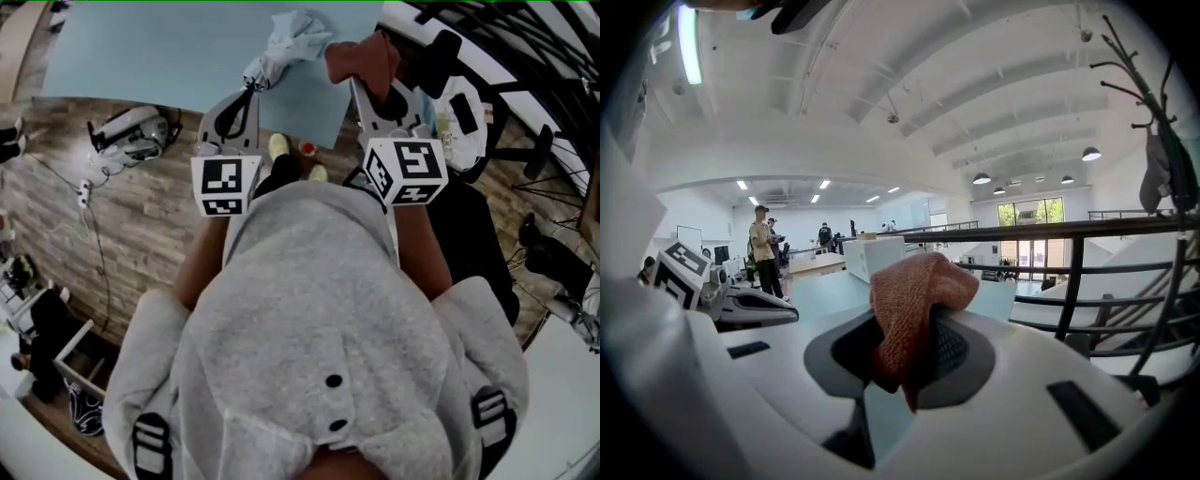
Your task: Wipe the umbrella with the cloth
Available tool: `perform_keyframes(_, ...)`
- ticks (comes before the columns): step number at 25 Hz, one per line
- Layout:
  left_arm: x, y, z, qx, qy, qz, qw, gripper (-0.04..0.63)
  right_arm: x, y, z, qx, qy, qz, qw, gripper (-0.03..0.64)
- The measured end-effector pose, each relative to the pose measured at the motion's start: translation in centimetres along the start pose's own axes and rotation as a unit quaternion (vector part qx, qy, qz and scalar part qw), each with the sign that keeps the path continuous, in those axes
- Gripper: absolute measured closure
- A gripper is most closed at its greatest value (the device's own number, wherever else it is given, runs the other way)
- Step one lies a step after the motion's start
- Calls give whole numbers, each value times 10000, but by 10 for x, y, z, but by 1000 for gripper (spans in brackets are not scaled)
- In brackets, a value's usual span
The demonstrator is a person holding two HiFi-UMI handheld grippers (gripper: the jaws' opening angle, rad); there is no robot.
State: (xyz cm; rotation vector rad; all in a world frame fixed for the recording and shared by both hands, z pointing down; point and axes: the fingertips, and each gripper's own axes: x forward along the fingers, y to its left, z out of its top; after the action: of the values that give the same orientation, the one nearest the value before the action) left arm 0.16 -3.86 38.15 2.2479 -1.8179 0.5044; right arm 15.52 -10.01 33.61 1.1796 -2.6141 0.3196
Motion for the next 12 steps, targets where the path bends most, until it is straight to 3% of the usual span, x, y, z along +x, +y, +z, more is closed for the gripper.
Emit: perform_keyframes(12, 52, 33, -71, 21, 1147, -345, 9928, 568, 55, -5, 2, -125, 289, -48, 9995, 535)
